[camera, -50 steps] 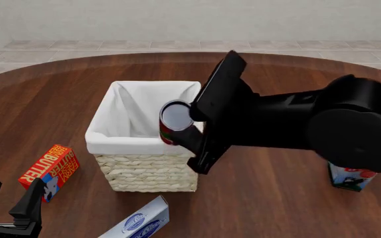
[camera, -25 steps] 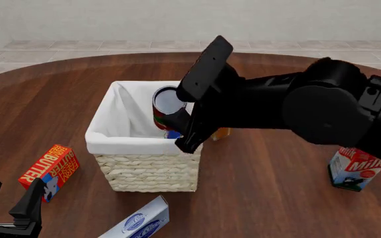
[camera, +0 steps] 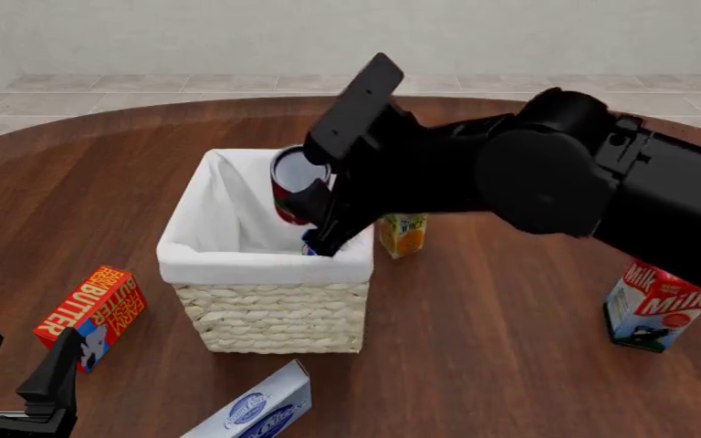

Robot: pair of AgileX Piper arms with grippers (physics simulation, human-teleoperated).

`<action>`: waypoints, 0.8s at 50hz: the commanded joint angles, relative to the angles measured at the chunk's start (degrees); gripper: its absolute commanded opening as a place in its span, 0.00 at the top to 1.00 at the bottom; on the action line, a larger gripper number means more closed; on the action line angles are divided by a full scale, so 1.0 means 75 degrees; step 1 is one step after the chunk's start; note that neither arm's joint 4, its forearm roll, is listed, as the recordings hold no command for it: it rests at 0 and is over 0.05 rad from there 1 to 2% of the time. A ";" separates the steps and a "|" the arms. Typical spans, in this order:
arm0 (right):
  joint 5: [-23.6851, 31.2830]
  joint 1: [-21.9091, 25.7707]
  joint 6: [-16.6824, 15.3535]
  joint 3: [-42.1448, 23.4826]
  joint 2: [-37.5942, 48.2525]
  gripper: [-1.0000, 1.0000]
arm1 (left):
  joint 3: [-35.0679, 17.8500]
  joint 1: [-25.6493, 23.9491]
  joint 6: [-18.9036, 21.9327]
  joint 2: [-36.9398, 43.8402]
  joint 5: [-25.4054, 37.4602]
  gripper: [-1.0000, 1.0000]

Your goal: Pick up the alphabet soup and the tomato sauce, and put them in the basket.

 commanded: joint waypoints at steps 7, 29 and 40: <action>0.0025 -0.0252 0.0235 -0.0645 0.0673 1.00 | 0.0000 0.0000 0.0000 0.0000 0.0000 0.00; 0.0220 -0.0430 0.0267 -0.1090 0.1444 1.00 | 0.0000 0.0000 0.0000 0.0000 0.0000 0.00; 0.0262 -0.0480 0.0289 -0.1113 0.1725 1.00 | 0.0000 0.0000 0.0000 0.0000 0.0000 0.00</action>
